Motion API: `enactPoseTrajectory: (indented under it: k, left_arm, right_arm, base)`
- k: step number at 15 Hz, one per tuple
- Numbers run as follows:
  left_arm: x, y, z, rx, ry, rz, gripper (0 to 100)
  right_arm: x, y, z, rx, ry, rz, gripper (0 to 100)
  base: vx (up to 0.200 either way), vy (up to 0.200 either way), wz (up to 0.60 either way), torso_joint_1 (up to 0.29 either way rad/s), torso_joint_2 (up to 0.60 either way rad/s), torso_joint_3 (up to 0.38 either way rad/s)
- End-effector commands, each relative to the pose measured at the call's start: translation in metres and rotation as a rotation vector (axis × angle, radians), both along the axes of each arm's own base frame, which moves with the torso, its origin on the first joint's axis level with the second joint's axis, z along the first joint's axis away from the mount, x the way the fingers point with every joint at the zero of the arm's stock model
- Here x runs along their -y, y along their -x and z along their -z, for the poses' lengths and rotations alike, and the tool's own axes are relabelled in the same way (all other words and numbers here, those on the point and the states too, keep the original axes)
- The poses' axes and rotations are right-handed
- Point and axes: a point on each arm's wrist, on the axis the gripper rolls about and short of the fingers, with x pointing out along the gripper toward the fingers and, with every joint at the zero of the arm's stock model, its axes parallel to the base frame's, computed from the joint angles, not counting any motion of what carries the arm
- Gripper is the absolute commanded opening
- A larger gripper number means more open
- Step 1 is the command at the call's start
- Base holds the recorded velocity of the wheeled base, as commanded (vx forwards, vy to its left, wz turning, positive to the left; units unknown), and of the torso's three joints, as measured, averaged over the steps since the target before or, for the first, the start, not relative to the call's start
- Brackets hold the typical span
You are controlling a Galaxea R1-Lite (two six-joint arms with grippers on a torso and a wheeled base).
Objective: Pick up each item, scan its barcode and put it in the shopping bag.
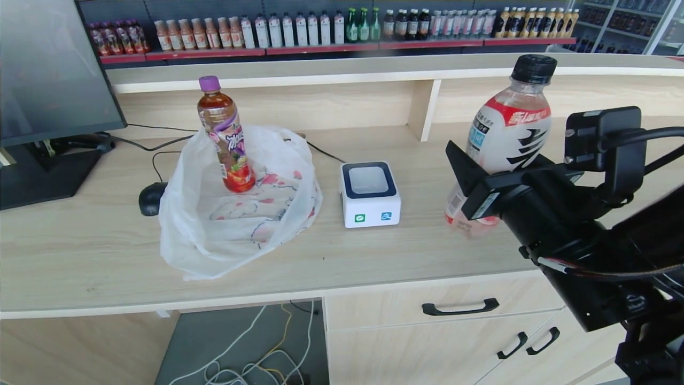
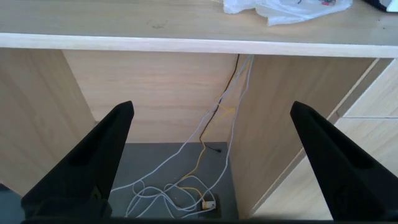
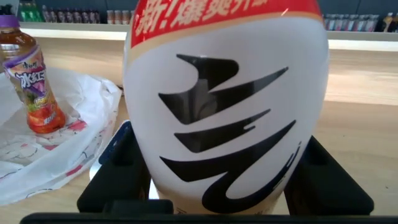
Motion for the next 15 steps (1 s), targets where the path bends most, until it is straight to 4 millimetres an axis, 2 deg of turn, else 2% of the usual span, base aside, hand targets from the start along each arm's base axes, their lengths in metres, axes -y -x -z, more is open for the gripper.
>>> enactPoseTrajectory:
  k: [1,3,8,12,15]
  left_arm:
    - [0.0,0.0,0.0,-0.001,0.0,0.0,100]
    - [0.0,0.0,0.0,0.001,-0.003,0.0,100]
    - [0.0,0.0,0.0,0.001,-0.003,0.0,100]
    - [0.0,0.0,0.0,-0.001,-0.003,0.0,100]
    - [0.0,0.0,0.0,0.001,-0.003,0.0,100]
  right_arm:
    - [0.0,0.001,-0.004,0.014,-0.006,0.002,0]
    - [0.001,0.001,-0.006,0.032,0.041,0.024,0]
    - [-0.008,-0.012,-0.016,0.066,0.097,0.087,0]
    - [-0.02,-0.033,-0.026,0.082,0.094,0.203,0]
    - [-0.027,-0.042,-0.03,0.091,0.142,0.228,0]
  base:
    - [0.0,0.2,0.0,0.002,0.0,0.002]
    - [0.0,0.2,0.0,0.002,0.01,0.007]
    - [0.0,0.0,0.0,0.0,0.0,0.0]
    - [0.0,0.0,0.0,0.0,0.0,0.0]
    - [0.0,0.0,0.0,0.0,0.0,0.0]
